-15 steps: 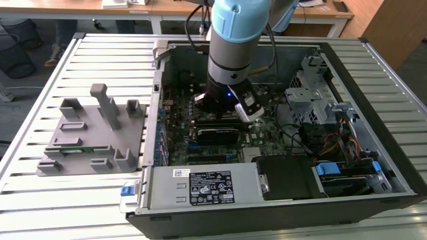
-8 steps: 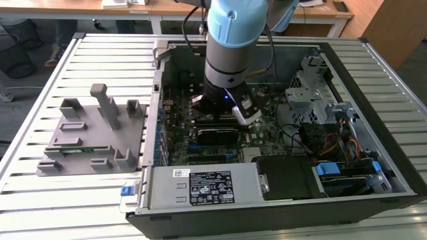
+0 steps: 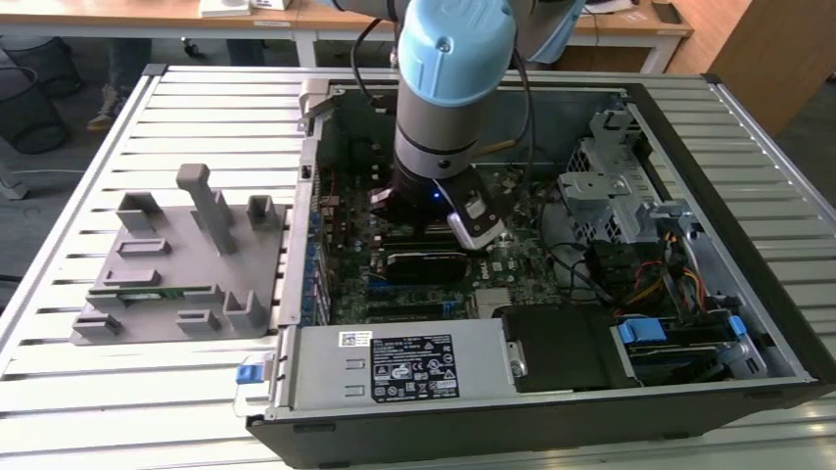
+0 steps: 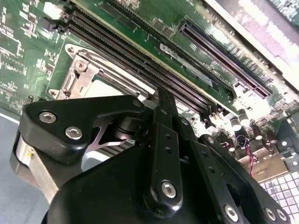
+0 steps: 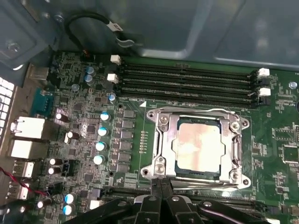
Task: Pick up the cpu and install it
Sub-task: 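Install the second cpu locking lever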
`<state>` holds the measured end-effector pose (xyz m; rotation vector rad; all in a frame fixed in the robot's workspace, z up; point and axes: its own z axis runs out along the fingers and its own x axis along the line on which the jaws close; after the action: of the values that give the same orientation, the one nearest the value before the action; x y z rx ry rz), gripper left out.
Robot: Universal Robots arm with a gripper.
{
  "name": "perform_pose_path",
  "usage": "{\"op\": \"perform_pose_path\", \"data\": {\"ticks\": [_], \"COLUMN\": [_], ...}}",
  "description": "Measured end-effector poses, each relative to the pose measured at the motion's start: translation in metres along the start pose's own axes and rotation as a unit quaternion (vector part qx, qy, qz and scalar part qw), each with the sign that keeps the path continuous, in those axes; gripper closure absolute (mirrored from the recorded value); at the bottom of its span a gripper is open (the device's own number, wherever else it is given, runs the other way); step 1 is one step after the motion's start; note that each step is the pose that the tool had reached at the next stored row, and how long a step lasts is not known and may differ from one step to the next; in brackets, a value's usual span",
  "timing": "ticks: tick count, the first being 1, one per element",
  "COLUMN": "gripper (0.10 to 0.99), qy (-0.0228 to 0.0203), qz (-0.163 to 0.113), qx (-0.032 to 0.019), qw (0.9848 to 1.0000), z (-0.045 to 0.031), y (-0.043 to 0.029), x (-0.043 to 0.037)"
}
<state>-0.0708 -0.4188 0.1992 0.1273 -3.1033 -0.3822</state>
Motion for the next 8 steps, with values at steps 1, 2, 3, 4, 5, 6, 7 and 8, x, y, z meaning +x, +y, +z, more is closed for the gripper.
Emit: {"op": "perform_pose_path", "data": {"ticks": [1,2,3,4,5,6,7,8], "gripper": [0.976,0.976,0.976,0.976,0.976,0.976,0.976,0.976], "qy": [-0.0003,-0.0006,-0.0008,-0.0010,-0.0011,-0.0012,-0.0012,-0.0012], "qz": [0.000,0.000,0.000,0.000,0.000,0.000,0.000,0.000], "qx": [-0.0033,-0.0064,-0.0092,-0.0110,-0.0122,-0.0129,-0.0135,-0.0140], "qw": [1.0000,1.0000,1.0000,0.9999,0.9999,0.9999,0.9999,0.9999], "z": [0.0000,0.0000,0.0001,0.0001,0.0001,0.0003,0.0004,0.0006], "y": [-0.0005,-0.0010,-0.0016,-0.0022,-0.0029,-0.0035,-0.0041,-0.0045], "x": [0.0006,0.0011,0.0017,0.0023,0.0028,0.0032,0.0036,0.0038]}}
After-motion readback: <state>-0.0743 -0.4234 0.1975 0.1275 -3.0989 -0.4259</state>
